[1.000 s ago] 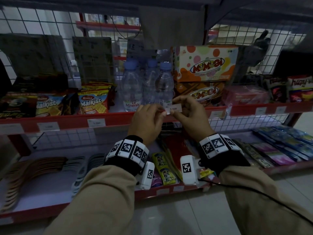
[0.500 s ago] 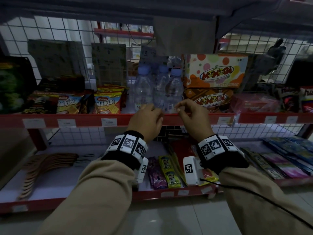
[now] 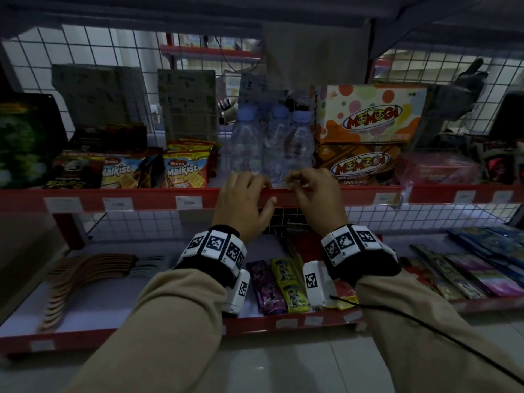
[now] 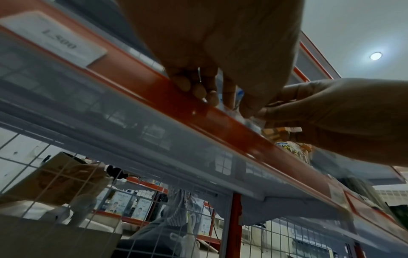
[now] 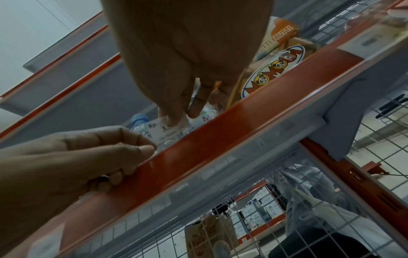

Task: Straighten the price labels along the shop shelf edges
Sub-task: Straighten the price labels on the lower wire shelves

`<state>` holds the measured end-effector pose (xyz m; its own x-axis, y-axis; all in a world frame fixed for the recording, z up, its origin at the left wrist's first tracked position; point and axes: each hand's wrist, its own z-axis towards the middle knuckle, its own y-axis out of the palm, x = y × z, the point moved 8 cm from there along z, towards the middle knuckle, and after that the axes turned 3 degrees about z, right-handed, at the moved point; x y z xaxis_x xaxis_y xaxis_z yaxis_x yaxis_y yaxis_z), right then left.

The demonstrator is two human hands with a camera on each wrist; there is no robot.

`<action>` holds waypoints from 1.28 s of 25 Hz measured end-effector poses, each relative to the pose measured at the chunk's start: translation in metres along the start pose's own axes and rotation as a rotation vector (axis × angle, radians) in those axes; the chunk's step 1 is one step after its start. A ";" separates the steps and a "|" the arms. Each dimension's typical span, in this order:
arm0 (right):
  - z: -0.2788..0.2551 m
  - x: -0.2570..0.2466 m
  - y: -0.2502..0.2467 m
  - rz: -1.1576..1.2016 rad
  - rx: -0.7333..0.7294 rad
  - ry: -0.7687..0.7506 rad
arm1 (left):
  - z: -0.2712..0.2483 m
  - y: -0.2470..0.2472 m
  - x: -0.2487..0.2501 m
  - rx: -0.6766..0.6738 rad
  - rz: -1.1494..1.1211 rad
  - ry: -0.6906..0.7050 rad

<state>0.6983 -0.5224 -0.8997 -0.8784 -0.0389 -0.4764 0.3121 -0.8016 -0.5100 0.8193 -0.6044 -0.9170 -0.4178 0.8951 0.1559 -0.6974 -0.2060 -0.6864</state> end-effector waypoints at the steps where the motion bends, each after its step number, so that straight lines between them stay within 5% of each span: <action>1: 0.000 -0.005 0.000 -0.011 0.008 -0.040 | 0.000 0.000 0.000 0.019 -0.009 -0.003; 8: -0.003 -0.011 0.018 -0.038 -0.162 -0.140 | 0.000 0.001 -0.002 0.007 0.024 0.036; 19: -0.002 0.006 0.015 -0.301 -0.329 -0.088 | 0.001 0.004 0.000 -0.043 0.088 0.057; 32: -0.006 0.006 0.019 -0.397 -0.356 -0.080 | 0.002 0.005 -0.005 -0.048 0.019 0.030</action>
<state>0.7014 -0.5344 -0.9166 -0.9742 0.1697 -0.1490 0.0418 -0.5129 -0.8574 0.8172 -0.6102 -0.9198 -0.4127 0.9027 0.1216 -0.6602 -0.2044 -0.7227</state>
